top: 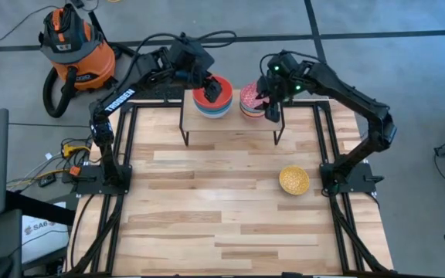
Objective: Place and stack bowls onto a shelf
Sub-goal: Stack the red bowl on top of the light blue patterned bowl on the shelf, then stack the yellow bowl on top of the red bowl on the shelf
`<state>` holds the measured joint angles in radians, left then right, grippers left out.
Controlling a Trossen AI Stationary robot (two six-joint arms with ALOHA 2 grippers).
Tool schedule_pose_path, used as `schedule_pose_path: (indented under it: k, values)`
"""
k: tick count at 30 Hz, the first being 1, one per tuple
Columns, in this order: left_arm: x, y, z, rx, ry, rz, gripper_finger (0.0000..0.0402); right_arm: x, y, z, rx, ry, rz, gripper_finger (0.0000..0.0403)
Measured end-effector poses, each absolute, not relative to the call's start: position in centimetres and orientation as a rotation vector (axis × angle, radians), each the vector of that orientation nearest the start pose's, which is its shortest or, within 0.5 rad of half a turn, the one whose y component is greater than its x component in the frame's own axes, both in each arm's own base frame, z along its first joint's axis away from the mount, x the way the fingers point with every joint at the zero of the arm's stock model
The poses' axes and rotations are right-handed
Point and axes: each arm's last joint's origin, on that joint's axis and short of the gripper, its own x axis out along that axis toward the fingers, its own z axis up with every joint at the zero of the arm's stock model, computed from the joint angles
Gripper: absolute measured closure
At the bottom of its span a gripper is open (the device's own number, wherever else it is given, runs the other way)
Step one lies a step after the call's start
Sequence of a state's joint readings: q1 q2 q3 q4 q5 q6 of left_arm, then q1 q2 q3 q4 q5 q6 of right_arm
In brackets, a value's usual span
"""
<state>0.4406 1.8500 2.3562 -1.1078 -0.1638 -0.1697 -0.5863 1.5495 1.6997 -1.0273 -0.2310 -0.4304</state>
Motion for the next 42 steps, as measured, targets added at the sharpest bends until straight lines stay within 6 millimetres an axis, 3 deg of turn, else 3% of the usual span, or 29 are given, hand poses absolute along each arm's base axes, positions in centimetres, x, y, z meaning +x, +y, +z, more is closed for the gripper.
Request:
schedule_pose_path:
  k: [5, 9, 15, 21, 29, 37, 42]
  values:
    - [32.0, 15.8, 47.4, -0.227, 0.566, 0.636, 0.0177, 24.2, -16.6, 39.7, 0.111, 0.730, -0.171, 0.0195]
    - [32.2, 15.4, 47.2, -0.227, 0.582, 0.624, 0.0177, 22.1, -15.8, 40.1, 0.110, 0.527, -0.265, 0.0221]
    - [33.7, 14.4, 45.8, -0.173, 0.621, 0.565, 0.0177, 20.2, -15.1, 37.5, 0.171, 0.383, -0.351, 0.0254]
    - [34.2, 14.4, 45.4, -0.112, 0.624, 0.545, 0.0177, 19.9, -15.4, 34.4, 0.236, 0.363, -0.405, 0.0273]
    - [34.1, 14.9, 46.1, -0.117, 0.558, 0.515, 0.0177, 20.3, -15.8, 33.0, 0.257, 0.404, -0.440, 0.0275]
    - [34.7, 13.1, 46.3, -0.073, 0.550, 0.432, 0.0186, 20.5, -15.8, 33.0, 0.253, 0.400, -0.456, 0.0275]
    - [35.0, 12.1, 46.2, -0.052, 0.567, 0.400, 0.0189, 19.4, -14.3, 34.7, 0.258, 0.329, -0.471, 0.0275]
